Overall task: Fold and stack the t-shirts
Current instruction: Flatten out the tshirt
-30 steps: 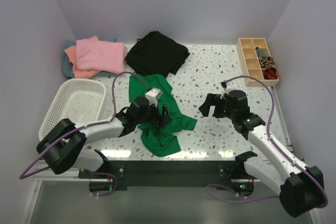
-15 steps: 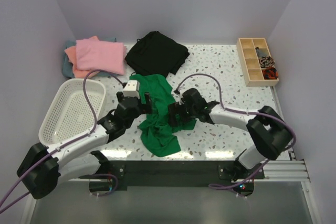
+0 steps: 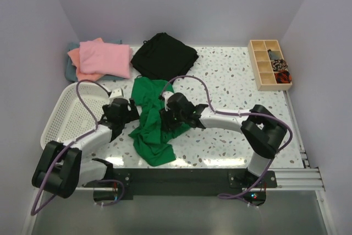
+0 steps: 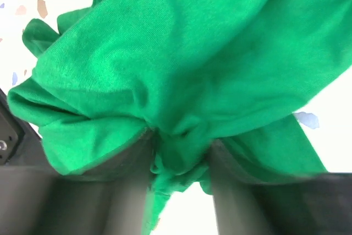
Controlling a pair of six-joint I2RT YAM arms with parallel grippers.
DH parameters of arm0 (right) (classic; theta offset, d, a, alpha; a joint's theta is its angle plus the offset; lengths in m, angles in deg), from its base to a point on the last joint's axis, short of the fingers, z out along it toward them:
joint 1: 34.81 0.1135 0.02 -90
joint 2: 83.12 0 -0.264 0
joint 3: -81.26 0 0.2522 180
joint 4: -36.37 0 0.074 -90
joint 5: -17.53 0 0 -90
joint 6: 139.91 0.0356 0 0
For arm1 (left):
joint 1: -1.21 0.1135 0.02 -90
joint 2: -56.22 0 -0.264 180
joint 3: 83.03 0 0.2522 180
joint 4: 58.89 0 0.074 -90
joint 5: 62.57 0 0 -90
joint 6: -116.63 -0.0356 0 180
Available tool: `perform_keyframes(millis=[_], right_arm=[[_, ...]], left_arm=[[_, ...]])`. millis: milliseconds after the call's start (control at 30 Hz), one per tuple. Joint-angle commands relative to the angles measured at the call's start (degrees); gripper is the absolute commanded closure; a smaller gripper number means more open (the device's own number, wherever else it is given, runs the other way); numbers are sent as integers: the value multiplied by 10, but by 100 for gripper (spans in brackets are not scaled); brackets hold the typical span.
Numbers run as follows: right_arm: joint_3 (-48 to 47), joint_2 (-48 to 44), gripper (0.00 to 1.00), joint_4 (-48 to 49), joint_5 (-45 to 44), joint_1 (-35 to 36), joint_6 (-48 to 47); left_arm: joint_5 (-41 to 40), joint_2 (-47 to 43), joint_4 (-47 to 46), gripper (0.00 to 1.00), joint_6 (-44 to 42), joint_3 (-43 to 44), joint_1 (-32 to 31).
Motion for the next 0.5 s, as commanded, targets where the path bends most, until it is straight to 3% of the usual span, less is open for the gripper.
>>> perform_keyframes(millis=[0,33,233,267,400,433,467], right_arm=[[-27,0,92,-17,-23,0,-3],[-24,-12,100,-21,-40,1,-4],[6,-118,100,-108,-180,1,5],[11,-162,100,-147,-251,1,12],[47,-264,100,-232,-399,-4,43],[52,-283,98,-250,-427,-6,59],[59,-299,77,-287,-475,-8,68]], left_arm=[[44,59,-10,1,14,39,61],[70,82,-10,3,14,43,96],[174,117,-15,10,9,50,247],[179,117,-16,10,10,50,259],[208,95,-36,12,17,37,278],[219,80,-42,17,17,31,278],[243,72,-45,19,22,23,278]])
